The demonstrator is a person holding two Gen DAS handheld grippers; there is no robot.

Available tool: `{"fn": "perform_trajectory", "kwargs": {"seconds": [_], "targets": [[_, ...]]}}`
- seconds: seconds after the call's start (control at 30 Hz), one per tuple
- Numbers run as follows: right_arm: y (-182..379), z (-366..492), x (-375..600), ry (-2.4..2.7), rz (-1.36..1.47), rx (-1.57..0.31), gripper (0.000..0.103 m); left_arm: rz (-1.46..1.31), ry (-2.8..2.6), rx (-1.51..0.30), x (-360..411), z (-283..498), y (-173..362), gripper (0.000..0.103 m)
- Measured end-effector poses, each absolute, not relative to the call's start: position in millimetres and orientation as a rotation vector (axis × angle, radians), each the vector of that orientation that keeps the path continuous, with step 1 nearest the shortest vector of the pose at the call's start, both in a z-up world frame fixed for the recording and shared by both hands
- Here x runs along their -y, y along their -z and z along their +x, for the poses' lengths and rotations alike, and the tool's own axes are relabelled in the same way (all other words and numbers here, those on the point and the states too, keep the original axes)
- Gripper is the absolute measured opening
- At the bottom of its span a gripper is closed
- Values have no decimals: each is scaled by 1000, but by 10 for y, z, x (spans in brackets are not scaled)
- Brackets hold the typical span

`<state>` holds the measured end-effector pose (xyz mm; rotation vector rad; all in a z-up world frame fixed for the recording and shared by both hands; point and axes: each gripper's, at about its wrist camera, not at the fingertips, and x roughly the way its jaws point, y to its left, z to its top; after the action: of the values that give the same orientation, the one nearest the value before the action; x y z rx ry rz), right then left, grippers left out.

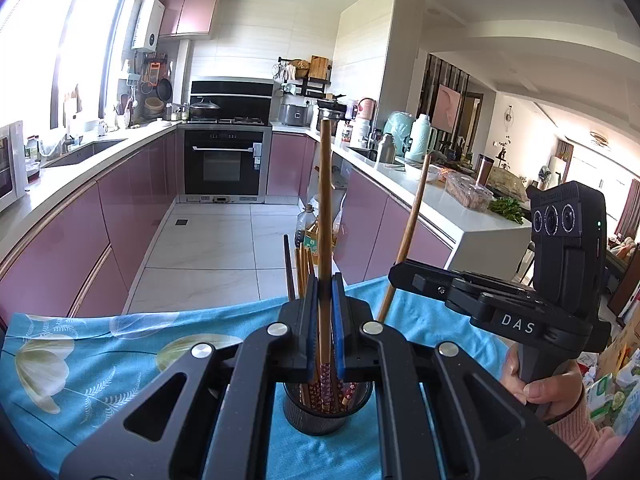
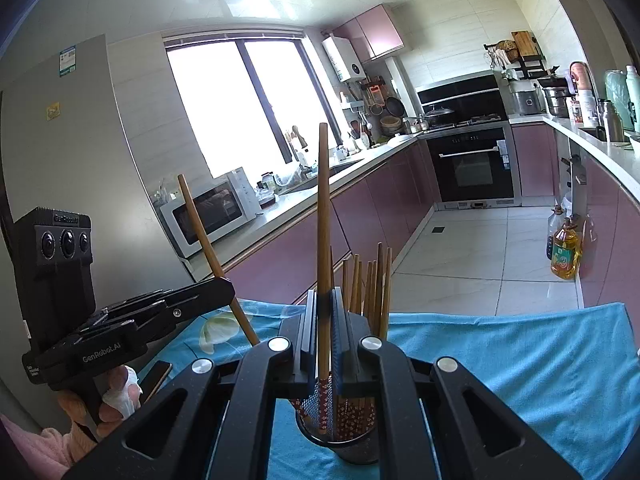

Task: Organize utensils
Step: 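Lower both held chopsticks into the black mesh cup among the others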

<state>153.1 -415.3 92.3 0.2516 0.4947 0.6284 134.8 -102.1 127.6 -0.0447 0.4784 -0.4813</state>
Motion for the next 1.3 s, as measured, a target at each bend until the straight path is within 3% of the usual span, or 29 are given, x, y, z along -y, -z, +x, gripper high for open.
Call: {"fn": "perform_trajectory", "kwargs": {"seconds": [1.3], "targets": [[-654,1657,4061,-613,220,-590,6,-22,494,-615,1032,1683,-815,7]]}}
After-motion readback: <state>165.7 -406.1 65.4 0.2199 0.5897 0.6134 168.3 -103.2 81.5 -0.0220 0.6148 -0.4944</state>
